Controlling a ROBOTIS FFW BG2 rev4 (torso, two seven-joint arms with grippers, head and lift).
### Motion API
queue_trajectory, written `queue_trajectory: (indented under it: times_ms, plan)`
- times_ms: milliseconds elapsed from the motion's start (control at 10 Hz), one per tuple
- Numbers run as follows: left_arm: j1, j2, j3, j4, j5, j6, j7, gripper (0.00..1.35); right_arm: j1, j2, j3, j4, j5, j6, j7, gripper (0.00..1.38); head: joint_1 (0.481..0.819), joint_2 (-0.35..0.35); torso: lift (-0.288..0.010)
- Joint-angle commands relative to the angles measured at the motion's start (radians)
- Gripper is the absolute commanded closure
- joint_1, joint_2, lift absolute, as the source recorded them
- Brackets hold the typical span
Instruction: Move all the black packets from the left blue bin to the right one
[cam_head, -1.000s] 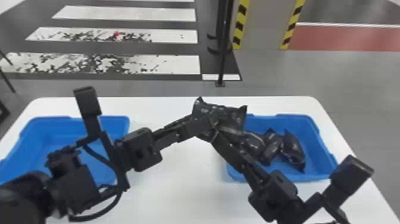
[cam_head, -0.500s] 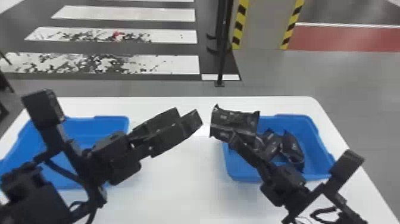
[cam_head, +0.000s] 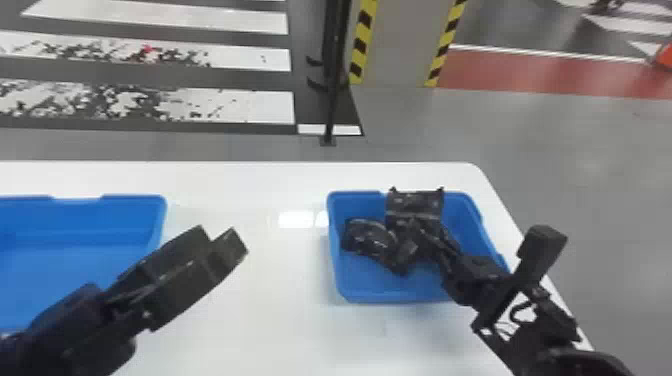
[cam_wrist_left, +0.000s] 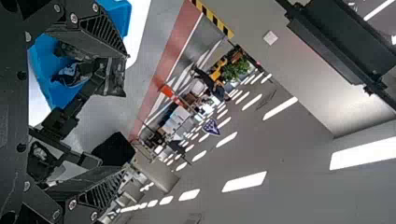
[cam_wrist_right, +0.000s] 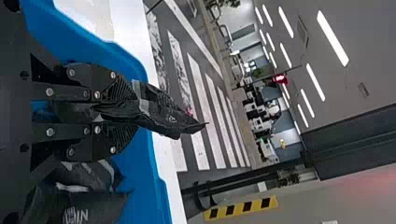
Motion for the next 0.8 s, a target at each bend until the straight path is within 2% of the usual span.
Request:
queue_trajectory:
  times_ms: [0, 100, 200, 300, 400, 500, 600, 700]
  plan:
    - [0.041, -0.01, 0.023, -0.013, -0.014, -0.026, 0.0, 0.2, -0.008, -0.002, -0.046, 0.016, 0.032, 0.0, 0.0, 0.6, 0.695, -0.202, -0.154]
    - [0.065, -0.006, 0.047, -0.038, -0.042, -0.048, 0.0, 0.2, 0.006, 0.0, -0.056, -0.008, 0.042, 0.0, -0.002, 0.3, 0.695, -0.225, -0.154]
    - [0.08, -0.008, 0.061, -0.038, -0.081, -0.095, 0.003, 0.2, 0.055, 0.0, -0.066, -0.062, 0.054, -0.005, -0.009, 0.11, 0.695, -0.229, -0.154]
    - [0.107, -0.016, 0.083, -0.045, -0.157, -0.183, 0.003, 0.21, 0.136, 0.006, -0.066, -0.173, 0.09, -0.027, -0.043, 0.1, 0.695, -0.225, -0.154]
    - [0.151, -0.037, 0.117, -0.05, -0.219, -0.232, 0.009, 0.21, 0.22, 0.021, -0.066, -0.268, 0.125, -0.056, -0.06, 0.11, 0.695, -0.21, -0.154]
    - [0.2, -0.071, 0.162, -0.05, -0.263, -0.259, 0.024, 0.21, 0.296, 0.047, -0.064, -0.337, 0.171, -0.105, -0.065, 0.11, 0.695, -0.178, -0.154]
    - [0.242, -0.108, 0.206, -0.05, -0.347, -0.281, 0.028, 0.21, 0.377, 0.077, -0.064, -0.399, 0.219, -0.155, -0.072, 0.11, 0.695, -0.134, -0.154]
    - [0.279, -0.116, 0.222, -0.05, -0.438, -0.335, 0.029, 0.21, 0.443, 0.097, -0.058, -0.443, 0.245, -0.199, -0.077, 0.11, 0.695, -0.085, -0.154]
